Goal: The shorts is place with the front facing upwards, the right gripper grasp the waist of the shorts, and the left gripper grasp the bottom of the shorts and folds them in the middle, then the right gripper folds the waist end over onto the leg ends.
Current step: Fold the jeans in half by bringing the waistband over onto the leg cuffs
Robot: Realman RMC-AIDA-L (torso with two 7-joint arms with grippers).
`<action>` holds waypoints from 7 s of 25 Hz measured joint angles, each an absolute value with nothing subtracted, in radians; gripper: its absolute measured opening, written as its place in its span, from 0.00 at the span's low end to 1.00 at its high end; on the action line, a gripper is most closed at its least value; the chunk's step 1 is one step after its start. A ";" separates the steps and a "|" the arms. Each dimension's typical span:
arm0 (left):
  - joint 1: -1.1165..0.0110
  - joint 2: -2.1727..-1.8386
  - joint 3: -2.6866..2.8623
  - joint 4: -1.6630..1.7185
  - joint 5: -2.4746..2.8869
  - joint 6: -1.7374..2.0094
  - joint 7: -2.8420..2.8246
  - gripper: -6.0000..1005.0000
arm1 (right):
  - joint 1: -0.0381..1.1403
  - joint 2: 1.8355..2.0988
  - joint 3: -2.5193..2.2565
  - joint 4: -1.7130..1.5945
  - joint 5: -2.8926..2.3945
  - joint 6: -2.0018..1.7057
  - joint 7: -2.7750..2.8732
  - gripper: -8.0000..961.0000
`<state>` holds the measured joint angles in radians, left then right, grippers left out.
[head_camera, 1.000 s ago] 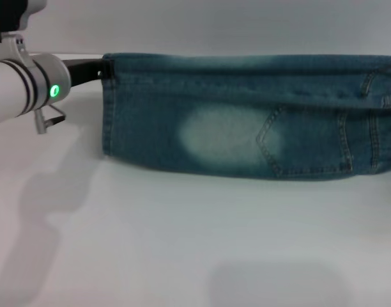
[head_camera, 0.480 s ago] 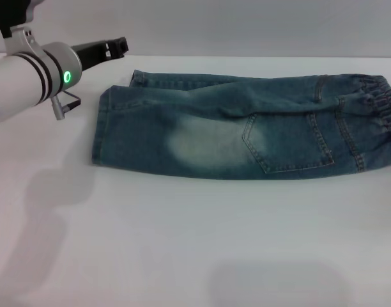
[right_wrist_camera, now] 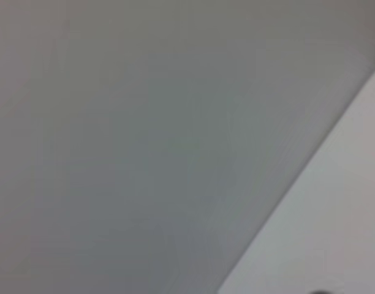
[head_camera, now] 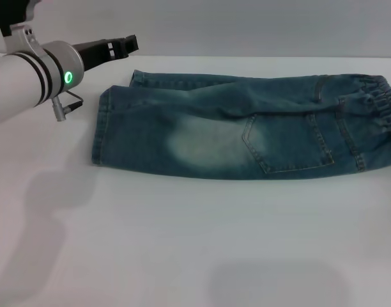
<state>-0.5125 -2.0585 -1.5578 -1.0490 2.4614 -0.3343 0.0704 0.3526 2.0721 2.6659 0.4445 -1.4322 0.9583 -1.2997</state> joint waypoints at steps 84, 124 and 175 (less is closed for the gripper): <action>-0.482 -2.064 -1.307 -0.975 2.369 -0.128 0.095 0.61 | 0.561 2.066 2.517 0.524 -1.435 1.077 -1.082 0.09; -0.442 -2.066 -1.207 -0.942 2.305 -0.061 0.094 0.61 | 0.826 2.073 1.915 0.557 -1.157 0.858 -1.048 0.08; -0.537 -2.063 -0.818 -0.921 2.152 0.132 -0.098 0.61 | 0.842 2.077 1.804 0.571 -1.103 0.793 -1.063 0.08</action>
